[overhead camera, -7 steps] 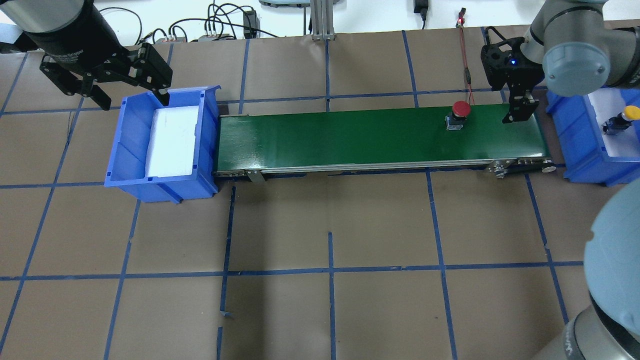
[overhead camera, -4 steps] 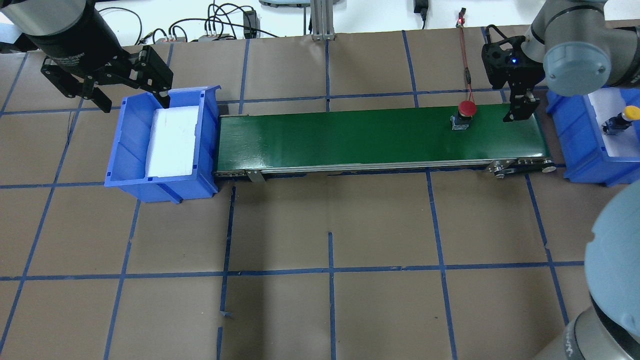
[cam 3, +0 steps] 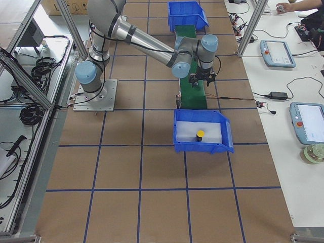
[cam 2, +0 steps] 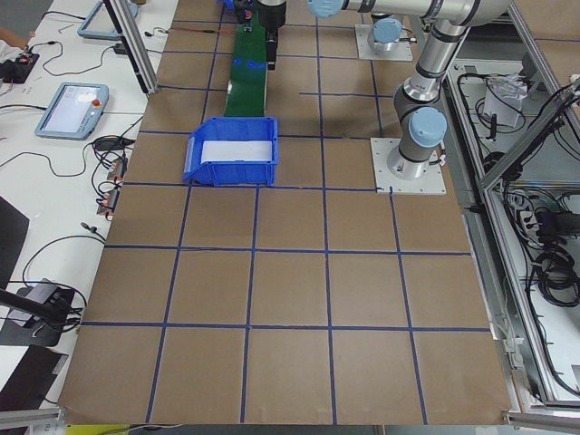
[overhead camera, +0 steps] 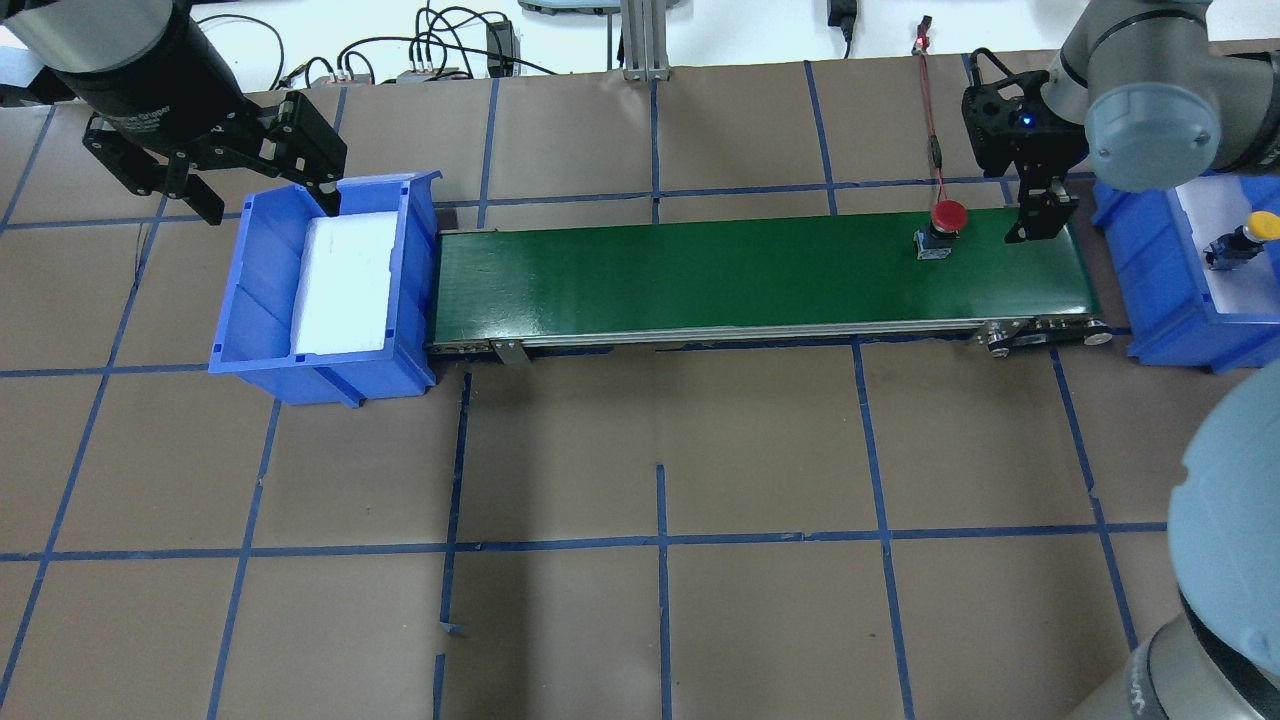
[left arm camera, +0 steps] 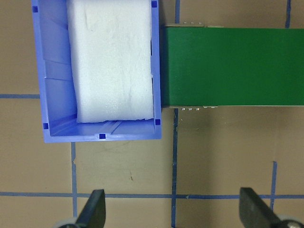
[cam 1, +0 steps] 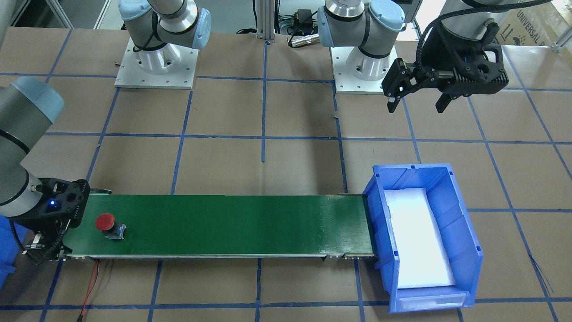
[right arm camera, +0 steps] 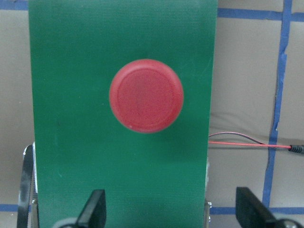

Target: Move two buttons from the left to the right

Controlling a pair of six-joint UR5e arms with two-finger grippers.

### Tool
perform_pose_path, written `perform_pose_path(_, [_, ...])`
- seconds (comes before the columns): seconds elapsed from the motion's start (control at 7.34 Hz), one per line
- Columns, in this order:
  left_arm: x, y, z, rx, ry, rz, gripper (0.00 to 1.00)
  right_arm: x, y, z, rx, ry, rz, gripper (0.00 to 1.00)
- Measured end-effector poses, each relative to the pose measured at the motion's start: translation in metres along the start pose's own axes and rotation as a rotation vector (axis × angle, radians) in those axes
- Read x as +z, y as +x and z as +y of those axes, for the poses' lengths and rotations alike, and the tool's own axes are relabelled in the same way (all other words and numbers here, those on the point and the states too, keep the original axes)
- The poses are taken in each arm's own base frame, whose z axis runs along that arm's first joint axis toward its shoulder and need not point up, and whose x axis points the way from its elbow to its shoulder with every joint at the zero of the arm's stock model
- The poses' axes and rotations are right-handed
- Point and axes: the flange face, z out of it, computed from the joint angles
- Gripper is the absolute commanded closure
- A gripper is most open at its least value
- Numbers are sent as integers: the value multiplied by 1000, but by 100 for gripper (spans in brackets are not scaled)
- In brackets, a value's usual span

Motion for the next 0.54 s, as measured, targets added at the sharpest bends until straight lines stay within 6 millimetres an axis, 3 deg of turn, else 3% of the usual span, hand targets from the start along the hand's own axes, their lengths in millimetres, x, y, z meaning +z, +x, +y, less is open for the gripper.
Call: perform_pose_path(0.54, [0,0,1,-4,4,0,0,4,-1,-4,3,9,-7,4])
